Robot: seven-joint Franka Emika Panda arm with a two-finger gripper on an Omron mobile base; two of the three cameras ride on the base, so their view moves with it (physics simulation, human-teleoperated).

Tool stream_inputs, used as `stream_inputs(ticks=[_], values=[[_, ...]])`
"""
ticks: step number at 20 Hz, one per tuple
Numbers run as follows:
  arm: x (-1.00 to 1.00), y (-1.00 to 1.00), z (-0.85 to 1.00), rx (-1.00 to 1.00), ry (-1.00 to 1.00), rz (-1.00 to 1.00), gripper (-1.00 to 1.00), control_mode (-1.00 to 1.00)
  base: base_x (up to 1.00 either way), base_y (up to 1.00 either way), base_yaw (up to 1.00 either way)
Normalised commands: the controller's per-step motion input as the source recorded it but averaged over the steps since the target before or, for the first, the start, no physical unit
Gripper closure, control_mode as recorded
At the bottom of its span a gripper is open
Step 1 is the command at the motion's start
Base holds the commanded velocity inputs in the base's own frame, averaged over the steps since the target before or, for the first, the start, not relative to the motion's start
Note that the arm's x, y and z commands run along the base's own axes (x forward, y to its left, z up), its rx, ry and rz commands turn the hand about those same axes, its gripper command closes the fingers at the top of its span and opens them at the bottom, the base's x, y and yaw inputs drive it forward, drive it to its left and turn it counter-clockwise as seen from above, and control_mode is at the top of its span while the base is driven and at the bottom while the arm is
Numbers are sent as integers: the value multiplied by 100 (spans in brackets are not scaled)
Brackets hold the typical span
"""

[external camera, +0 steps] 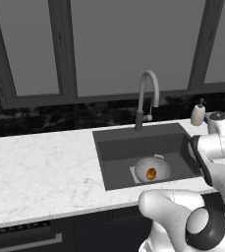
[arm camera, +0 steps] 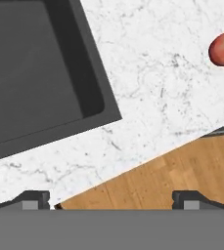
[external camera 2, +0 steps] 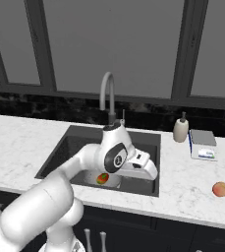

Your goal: Put the colander in the sink, put the mango, peach in the colander, and turn on the sink faucet and pour water over the colander.

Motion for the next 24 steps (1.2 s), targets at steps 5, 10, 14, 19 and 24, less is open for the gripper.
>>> stream_inputs(ticks=[5, 10, 14, 19, 24], values=[[0, -100, 7, 8, 12, 0, -100, -100, 0, 0, 0], [3, -100, 13, 7, 9, 0, -100, -100, 0, 0, 0], [10, -98, 10, 10, 4, -1, -100, -100, 0, 0, 0], [16, -90, 6, 17, 0, -2, -100, -100, 0, 0, 0], [12, -71, -4, 13, -5, -8, -100, -100, 0, 0, 0]])
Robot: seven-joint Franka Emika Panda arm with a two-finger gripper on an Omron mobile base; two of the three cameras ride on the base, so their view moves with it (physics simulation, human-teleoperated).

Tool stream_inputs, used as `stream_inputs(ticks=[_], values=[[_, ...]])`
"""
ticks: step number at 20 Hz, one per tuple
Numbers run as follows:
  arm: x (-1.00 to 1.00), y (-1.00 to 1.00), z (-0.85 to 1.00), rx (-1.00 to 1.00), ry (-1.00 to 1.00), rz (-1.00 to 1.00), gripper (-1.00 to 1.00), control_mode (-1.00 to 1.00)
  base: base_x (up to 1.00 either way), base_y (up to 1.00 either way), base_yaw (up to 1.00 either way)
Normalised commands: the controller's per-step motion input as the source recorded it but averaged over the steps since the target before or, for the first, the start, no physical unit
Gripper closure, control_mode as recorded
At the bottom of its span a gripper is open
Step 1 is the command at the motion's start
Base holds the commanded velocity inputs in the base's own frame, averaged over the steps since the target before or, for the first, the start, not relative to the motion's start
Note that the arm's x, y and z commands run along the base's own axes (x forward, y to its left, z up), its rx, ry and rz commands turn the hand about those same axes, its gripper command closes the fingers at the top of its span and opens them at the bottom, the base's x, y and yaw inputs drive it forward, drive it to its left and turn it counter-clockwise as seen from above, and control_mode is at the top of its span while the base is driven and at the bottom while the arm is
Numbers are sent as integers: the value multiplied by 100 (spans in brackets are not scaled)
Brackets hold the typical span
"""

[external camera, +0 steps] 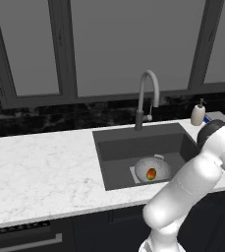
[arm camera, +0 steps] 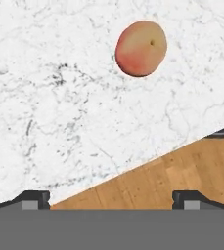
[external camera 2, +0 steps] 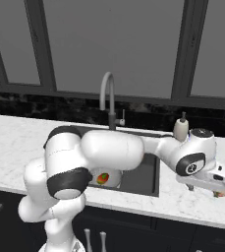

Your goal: Put the colander in the sink, put the mango, peach in the colander, and turn on the sink faucet and pour water over the colander.

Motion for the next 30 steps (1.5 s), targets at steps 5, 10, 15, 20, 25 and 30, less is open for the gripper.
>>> stream_inputs(ticks=[5, 10, 15, 20, 25, 30], values=[[35, -48, -2, 9, -4, -12, -100, -100, 0, 0, 0], [47, -24, -9, 10, 0, -14, -100, -100, 0, 0, 0], [28, -18, -9, 7, 2, -18, -100, -100, 0, 0, 0], [1, -5, -35, 1, 0, -20, -100, -100, 0, 0, 0], [13, -1, -33, 0, -3, -19, -100, -100, 0, 0, 0], [21, -13, -29, 0, -3, -19, -100, -100, 0, 0, 0]])
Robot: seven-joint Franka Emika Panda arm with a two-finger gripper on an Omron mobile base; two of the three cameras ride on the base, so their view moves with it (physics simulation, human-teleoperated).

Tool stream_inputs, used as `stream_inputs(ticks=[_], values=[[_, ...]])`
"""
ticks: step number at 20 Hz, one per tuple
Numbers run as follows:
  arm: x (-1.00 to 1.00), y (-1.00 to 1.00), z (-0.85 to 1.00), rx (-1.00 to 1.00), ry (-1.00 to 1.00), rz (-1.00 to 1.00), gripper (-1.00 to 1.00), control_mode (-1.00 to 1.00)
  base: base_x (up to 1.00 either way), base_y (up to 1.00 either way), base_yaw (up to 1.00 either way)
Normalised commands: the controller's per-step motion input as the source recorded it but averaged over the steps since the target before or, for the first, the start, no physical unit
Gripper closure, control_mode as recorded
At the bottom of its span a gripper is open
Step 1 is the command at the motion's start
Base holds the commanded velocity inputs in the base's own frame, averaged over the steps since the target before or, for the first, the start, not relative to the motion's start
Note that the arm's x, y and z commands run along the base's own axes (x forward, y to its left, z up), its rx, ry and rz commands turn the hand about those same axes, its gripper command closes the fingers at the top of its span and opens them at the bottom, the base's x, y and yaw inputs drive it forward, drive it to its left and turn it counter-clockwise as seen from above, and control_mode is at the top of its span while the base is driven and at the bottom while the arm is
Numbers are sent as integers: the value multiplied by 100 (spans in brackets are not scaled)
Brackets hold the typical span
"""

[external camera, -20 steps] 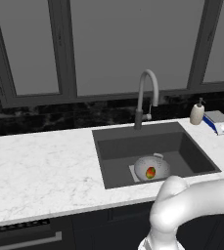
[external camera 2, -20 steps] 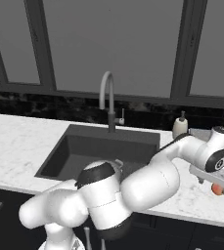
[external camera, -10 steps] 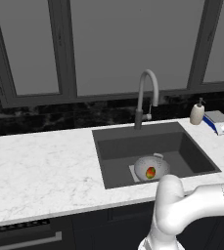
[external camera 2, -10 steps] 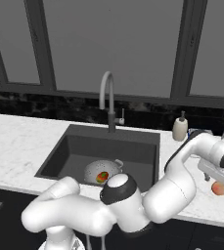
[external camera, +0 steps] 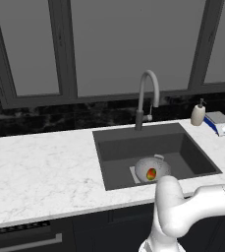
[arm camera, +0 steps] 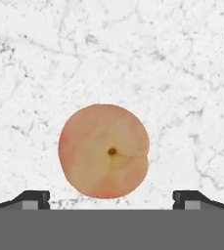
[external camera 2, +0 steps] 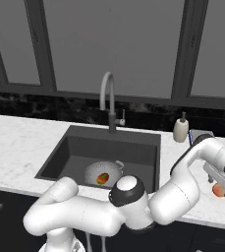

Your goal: Put the colander in the sink, put the mango, peach in the colander, and turn on the sink faucet and pour water over the colander.

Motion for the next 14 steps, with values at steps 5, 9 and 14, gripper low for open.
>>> stream_inputs(ticks=[5, 9, 14], values=[[12, -15, -30, -4, -2, -17, -100, -100, 0, 0, 0], [23, -14, -28, -9, -2, -18, -100, -100, 0, 0, 0], [11, -9, -16, -3, 0, -15, -100, -100, 0, 0, 0]])
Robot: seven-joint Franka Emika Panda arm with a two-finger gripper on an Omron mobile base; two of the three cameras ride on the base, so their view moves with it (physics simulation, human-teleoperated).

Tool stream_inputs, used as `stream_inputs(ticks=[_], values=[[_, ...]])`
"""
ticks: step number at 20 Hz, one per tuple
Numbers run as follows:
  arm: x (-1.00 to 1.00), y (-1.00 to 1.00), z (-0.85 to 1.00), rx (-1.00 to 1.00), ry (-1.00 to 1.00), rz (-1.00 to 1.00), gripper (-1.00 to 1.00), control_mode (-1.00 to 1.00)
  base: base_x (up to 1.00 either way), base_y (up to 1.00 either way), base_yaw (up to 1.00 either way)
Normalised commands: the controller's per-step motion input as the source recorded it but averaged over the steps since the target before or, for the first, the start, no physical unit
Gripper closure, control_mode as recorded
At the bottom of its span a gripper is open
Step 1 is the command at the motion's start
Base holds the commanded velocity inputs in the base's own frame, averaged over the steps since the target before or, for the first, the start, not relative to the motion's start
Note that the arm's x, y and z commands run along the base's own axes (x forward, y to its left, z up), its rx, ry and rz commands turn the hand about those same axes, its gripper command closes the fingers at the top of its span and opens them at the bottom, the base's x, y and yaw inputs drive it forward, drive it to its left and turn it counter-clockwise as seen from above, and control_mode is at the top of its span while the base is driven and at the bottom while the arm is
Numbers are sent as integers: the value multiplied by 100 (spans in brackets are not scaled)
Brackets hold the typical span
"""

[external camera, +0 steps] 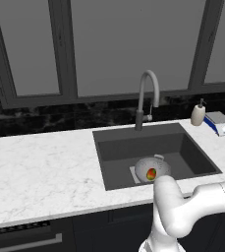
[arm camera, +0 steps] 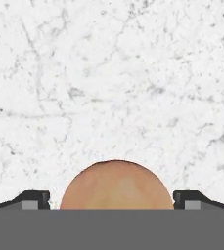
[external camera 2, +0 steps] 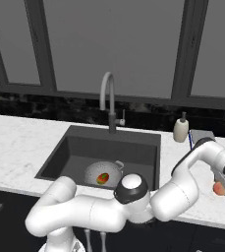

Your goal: Put the colander in the sink, put the mango, peach in the colander, and turn on the sink faucet and pour water over the colander.

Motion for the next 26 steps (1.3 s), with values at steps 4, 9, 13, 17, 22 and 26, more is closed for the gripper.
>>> stream_inputs(ticks=[4, 9, 13, 17, 22, 26], values=[[-26, 4, -27, 0, 1, -11, 100, -100, 0, 0, 0], [-21, 7, -25, 0, 1, -9, 100, -100, 0, 0, 0], [-10, 22, -8, 0, 0, -3, 100, -100, 0, 0, 0], [-25, 45, 13, 1, 0, 0, 100, -100, 0, 0, 0], [-37, 69, 22, 0, 0, 17, 100, -100, 0, 0, 0], [-32, 89, 10, -4, -6, 33, 100, -100, 0, 0, 0]])
